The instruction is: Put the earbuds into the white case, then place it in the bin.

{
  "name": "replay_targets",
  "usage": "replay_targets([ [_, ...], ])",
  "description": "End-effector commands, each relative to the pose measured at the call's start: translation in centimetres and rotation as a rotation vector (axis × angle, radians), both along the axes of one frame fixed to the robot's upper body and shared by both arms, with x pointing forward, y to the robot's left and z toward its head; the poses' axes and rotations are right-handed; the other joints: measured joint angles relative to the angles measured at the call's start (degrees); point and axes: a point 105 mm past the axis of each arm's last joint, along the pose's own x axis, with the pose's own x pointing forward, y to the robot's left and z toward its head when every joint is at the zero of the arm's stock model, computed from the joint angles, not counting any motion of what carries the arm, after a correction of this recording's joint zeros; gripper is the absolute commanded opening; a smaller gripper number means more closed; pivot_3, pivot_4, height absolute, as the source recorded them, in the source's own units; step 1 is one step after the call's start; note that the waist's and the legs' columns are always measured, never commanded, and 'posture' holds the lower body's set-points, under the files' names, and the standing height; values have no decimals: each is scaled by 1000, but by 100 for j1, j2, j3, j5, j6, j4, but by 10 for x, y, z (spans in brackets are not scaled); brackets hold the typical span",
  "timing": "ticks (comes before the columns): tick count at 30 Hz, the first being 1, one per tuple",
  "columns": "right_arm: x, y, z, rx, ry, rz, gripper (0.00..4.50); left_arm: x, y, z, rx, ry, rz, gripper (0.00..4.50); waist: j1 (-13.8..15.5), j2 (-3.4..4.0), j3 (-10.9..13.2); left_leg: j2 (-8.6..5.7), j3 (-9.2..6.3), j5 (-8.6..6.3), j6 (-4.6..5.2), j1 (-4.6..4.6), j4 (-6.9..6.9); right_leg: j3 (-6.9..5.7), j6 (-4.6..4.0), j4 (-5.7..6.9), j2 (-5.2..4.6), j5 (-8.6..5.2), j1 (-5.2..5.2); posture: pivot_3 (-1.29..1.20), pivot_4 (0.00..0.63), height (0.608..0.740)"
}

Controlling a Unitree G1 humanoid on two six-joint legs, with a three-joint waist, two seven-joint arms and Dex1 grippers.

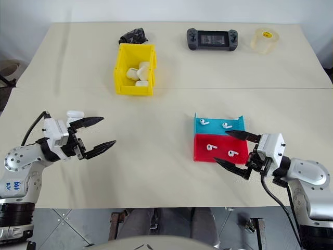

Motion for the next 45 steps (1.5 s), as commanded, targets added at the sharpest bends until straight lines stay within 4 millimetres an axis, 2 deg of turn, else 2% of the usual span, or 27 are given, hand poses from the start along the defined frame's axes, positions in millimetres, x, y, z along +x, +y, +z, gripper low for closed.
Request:
replay_targets([
  [1,-1,11,6,29,-43,56,4500,-6,8,8,6,-55,77,4464,-29,0,0,0,1,0,0,0,0,0,0,0,0,0,0,0,150,740],
  [8,3,37,8,91,-3,202,4500,-40,39,3,-66,-16,346,4464,-113,-1,0,24,-1,-3,-1,1,-1,2,0,-4,-2,0,1,0,150,740],
  [11,14,60,14,156,-61,247,4500,-65,74,-17,-100,43,640,4464,-136,-2,0,27,-2,-4,-4,3,0,1,-2,-4,-1,0,3,0,150,740],
  [13,16,72,19,181,-105,276,4500,-80,89,-33,-80,105,794,4464,-144,-2,0,30,8,-10,-9,10,-3,8,-2,-7,0,0,4,0,150,740],
  [16,18,80,26,206,-159,299,4500,-91,86,-40,-92,157,844,4464,-44,-3,0,27,1,-12,-9,5,-1,2,-4,-6,0,-1,-1,0,150,740],
  [18,19,83,28,208,-173,313,4500,-91,80,-40,-96,176,854,4464,28,-5,-2,25,-1,-18,-9,3,8,3,-5,-21,-4,-1,0,0,150,740],
  [23,19,76,27,154,-168,336,4500,-73,75,-26,-114,181,875,4464,23,-6,-3,23,-7,-21,-13,4,9,4,-6,-38,-3,-1,8,0,150,740],
  [29,13,57,32,93,-92,327,4500,-27,80,5,-41,230,935,4464,11,-5,-2,27,-1,-20,-15,4,5,3,-10,1,4,-3,-5,0,150,740],
  [33,8,57,32,89,-80,322,4500,-8,89,5,82,430,1034,4464,10,-6,-3,7,-3,-20,-16,4,7,2,-10,11,8,-3,-5,0,150,740],
  [37,3,67,37,119,-103,321,4500,8,84,11,128,616,1022,4464,-40,-6,-3,0,0,-20,-16,4,5,6,-9,21,9,-3,-14,0,150,740],
  [40,-1,73,38,126,-105,324,4500,17,87,15,135,645,1038,4464,-103,-6,-3,0,1,-20,-17,5,0,6,-9,21,10,-3,-17,0,150,740],
  [45,-7,76,37,144,-106,302,4500,30,89,10,143,701,1056,4464,-108,-6,-3,0,1,-19,-18,4,0,4,-9,20,10,-3,-17,0,150,740],
])
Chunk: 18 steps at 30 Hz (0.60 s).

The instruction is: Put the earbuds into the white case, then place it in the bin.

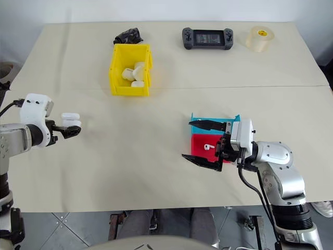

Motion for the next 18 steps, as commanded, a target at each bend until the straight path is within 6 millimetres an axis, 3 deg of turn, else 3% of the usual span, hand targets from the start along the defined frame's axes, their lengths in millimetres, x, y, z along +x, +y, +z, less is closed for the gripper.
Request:
replay_targets([
  [1,-8,3,7,25,-29,-1,4500,6,7,4,30,3,30,4464,6,-1,0,-1,0,0,0,0,0,0,0,0,0,0,0,0,150,740],
  [10,-8,5,10,35,-39,-19,4500,22,-1,-12,-10,15,32,4464,60,1,-1,-2,1,1,-2,2,5,1,0,4,-3,0,4,0,150,740],
  [18,-7,9,10,41,-37,-8,4500,18,-9,-15,-30,50,20,4464,130,1,-1,-4,1,7,-8,2,9,2,0,10,-5,0,4,0,150,740],
])
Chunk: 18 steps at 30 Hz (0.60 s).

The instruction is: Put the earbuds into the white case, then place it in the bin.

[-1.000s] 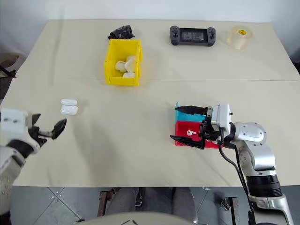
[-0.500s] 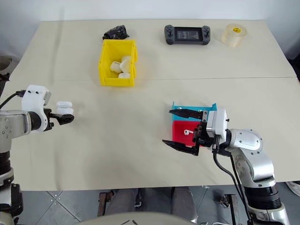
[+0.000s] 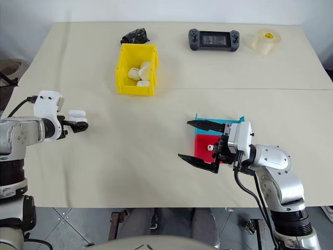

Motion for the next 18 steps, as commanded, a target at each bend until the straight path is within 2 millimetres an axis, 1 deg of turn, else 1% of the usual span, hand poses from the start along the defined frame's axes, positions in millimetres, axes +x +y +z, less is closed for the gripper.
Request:
replay_targets([
  [1,-5,5,7,18,-28,23,4500,-6,0,-10,2,57,12,4464,-2,0,0,0,0,0,0,0,0,0,0,0,0,0,0,0,150,740],
  [3,-4,5,6,19,-27,23,4500,-8,1,-12,15,72,17,4464,-5,0,0,0,0,0,0,0,0,0,0,0,0,0,0,0,150,740],
  [4,-4,5,6,19,-27,22,4500,-9,0,-12,12,74,13,4285,-5,0,0,0,1,0,0,0,0,0,0,0,0,0,0,0,150,740],
  [6,-3,6,6,24,-28,20,4500,-10,-1,-12,5,74,3,3872,-8,0,0,1,1,0,0,1,-1,0,0,0,1,0,0,0,150,740],
  [8,-3,6,7,25,-29,17,4500,-12,0,-12,7,78,1,3271,-24,0,0,1,1,0,0,1,-1,0,0,0,1,0,-1,0,150,740],
  [9,-3,6,7,25,-30,16,4500,-13,0,-12,9,79,0,2895,-35,0,0,2,1,0,0,1,-2,0,0,0,1,0,-1,0,150,740],
  [10,-3,7,7,25,-30,15,4500,-13,1,-13,9,80,0,2742,-37,0,0,2,2,0,0,1,-3,0,0,0,2,0,-1,0,150,740],
  [14,-2,6,7,22,-32,12,4500,-11,-1,-9,-3,35,-14,2742,-45,0,0,2,2,0,0,1,-3,0,0,0,1,0,-1,0,150,740],
  [16,-2,5,7,21,-32,10,4500,-6,-5,-3,-15,-37,-47,2742,-46,0,0,2,1,0,0,2,-4,1,0,0,1,0,-2,0,150,740],
  [18,-2,3,6,16,-33,4,4500,-3,-13,6,-19,-130,-123,2742,-43,0,0,3,0,0,0,1,-3,0,0,0,1,0,-2,0,150,740],
])
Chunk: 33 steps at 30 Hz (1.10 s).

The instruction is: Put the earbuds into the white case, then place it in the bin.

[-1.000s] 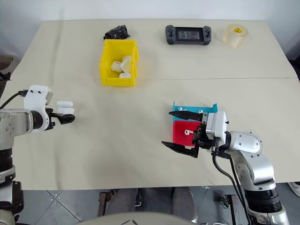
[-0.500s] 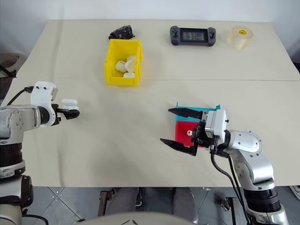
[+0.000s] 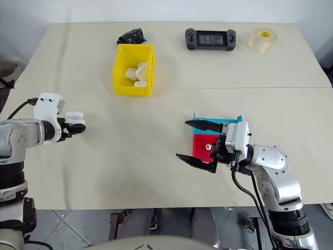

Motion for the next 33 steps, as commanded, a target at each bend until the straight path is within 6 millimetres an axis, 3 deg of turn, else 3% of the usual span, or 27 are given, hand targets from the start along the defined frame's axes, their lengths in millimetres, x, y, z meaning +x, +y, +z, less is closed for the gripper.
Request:
replay_targets([
  [1,-2,-2,7,3,-37,-4,4500,3,-18,16,-25,-171,-161,2742,1,0,0,0,0,0,0,0,1,0,0,0,0,0,0,0,150,740],
  [7,2,-18,9,-42,-43,-55,4500,-15,-62,44,-102,-449,-541,2742,47,-1,1,16,-4,-1,1,-13,1,-4,0,-22,-8,0,1,0,150,740],
  [10,2,-35,10,-93,-42,-91,4500,-38,-100,54,-149,-657,-827,2742,48,0,1,15,0,-2,3,-13,-1,-4,0,-28,-12,0,3,0,150,740],
  [13,1,-53,12,-139,-37,-135,4500,-57,-126,48,-226,-731,-1006,2742,47,0,1,11,8,-5,8,-12,-1,-7,0,-35,-8,1,7,0,150,740],
  [20,-9,-96,19,-245,-32,-278,4500,-71,-167,39,-531,-822,-1166,2742,61,-1,1,1,11,-4,16,-9,7,-10,1,-34,-7,1,17,0,150,740],
  [23,-23,-119,23,-303,-9,-368,4500,-80,-194,30,-611,-850,-1322,2742,95,6,-1,-1,14,-4,20,-8,6,-10,2,-33,-7,2,18,0,150,740],
  [28,-44,-149,12,-386,60,-463,4500,-89,-232,23,-664,-926,-1521,2742,88,4,-1,-2,52,-5,26,2,8,-29,5,-72,-4,3,58,0,150,740],
  [33,-57,-172,0,-448,144,-543,4500,-92,-257,23,-717,-966,-1635,2742,64,5,-1,-1,53,-6,32,19,8,-32,5,-105,-4,4,90,0,150,740],
])
